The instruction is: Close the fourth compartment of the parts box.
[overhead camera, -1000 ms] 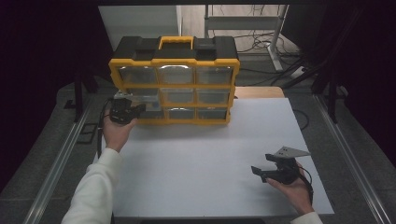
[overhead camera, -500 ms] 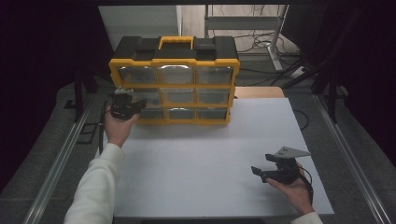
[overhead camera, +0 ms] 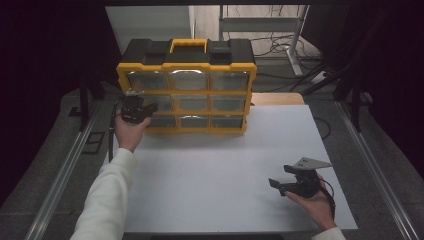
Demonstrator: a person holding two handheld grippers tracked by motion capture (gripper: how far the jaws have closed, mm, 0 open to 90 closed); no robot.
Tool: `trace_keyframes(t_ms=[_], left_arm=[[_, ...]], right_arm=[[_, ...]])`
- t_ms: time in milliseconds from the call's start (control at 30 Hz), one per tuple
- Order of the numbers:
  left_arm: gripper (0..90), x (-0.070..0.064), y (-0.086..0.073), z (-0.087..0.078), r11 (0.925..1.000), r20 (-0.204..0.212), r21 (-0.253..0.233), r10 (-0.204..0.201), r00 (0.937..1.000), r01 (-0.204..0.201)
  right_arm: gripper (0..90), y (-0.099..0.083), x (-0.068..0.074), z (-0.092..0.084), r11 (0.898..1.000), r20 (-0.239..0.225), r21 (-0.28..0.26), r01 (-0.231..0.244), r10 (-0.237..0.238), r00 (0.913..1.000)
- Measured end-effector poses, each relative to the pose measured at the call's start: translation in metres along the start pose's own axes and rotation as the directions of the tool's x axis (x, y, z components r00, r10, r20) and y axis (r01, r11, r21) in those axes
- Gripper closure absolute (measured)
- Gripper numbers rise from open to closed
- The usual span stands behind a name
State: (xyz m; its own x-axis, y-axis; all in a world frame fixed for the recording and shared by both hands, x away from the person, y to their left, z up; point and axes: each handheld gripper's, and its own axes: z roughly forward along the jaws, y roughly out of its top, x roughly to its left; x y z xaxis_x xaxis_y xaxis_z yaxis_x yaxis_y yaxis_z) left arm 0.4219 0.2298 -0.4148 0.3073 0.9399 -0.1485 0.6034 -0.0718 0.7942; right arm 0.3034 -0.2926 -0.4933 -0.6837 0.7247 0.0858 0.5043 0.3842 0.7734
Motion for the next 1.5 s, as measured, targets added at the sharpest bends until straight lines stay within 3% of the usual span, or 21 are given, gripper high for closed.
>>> trace_keyframes(t_ms=[200,300,367,700,900,1200,1267,1333,1367,1400,1500], left_arm=[[89.4,0.002,0.002,0.007,0.9997,0.006,-0.018,-0.018,0.9998,0.018],[89.4,0.003,0.001,0.007,0.9997,0.014,-0.02,-0.016,0.9998,0.016],[89.3,0.003,0.0,0.006,0.9999,-0.003,-0.012,-0.003,1.0,0.003],[89.3,0.001,-0.015,-0.016,0.9989,0.035,-0.026,0.04,0.9986,-0.039],[89.2,-0.003,-0.03,-0.031,0.9958,0.046,-0.038,0.085,0.9953,-0.083],[88.2,-0.013,-0.067,-0.047,0.9908,0.071,-0.052,0.129,0.9892,-0.125],[83.8,-0.016,-0.075,-0.051,0.9895,0.068,-0.053,0.138,0.9881,-0.135],[65.1,-0.021,-0.083,-0.055,0.9898,0.035,-0.054,0.134,0.9904,-0.132],[49.4,-0.023,-0.087,-0.057,0.9895,0.035,-0.058,0.135,0.9903,-0.132],[42.2,-0.025,-0.09,-0.058,0.9889,0.034,-0.061,0.137,0.9899,-0.135],[31.5,-0.032,-0.103,-0.064,0.9863,0.079,-0.064,0.157,0.9845,-0.152]], right_arm=[[18.4,0.0,0.0,0.0,1.0,0.001,0.001,0.0,0.0,1.0],[18.4,0.0,0.0,0.0,1.0,0.002,0.002,0.0,0.0,1.0],[18.4,0.0,0.001,0.0,1.0,0.001,0.002,0.001,-0.001,1.0],[18.4,-0.001,0.001,0.0,1.0,0.007,0.002,0.0,0.0,1.0],[18.4,-0.001,0.002,0.001,1.0,0.008,0.009,0.0,0.0,1.0],[18.4,-0.001,0.002,0.002,1.0,0.002,0.013,0.0,0.0,1.0],[18.4,-0.001,0.002,0.002,1.0,0.001,0.012,0.002,-0.002,1.0],[18.4,-0.001,0.002,0.002,1.0,-0.001,0.014,0.0,0.0,1.0],[18.4,-0.001,0.002,0.002,1.0,-0.002,0.015,0.0,0.0,1.0],[18.4,-0.001,0.002,0.002,1.0,-0.003,0.015,0.0,0.0,1.0],[18.4,-0.001,0.002,0.002,1.0,-0.004,0.015,0.0,0.0,1.0]])
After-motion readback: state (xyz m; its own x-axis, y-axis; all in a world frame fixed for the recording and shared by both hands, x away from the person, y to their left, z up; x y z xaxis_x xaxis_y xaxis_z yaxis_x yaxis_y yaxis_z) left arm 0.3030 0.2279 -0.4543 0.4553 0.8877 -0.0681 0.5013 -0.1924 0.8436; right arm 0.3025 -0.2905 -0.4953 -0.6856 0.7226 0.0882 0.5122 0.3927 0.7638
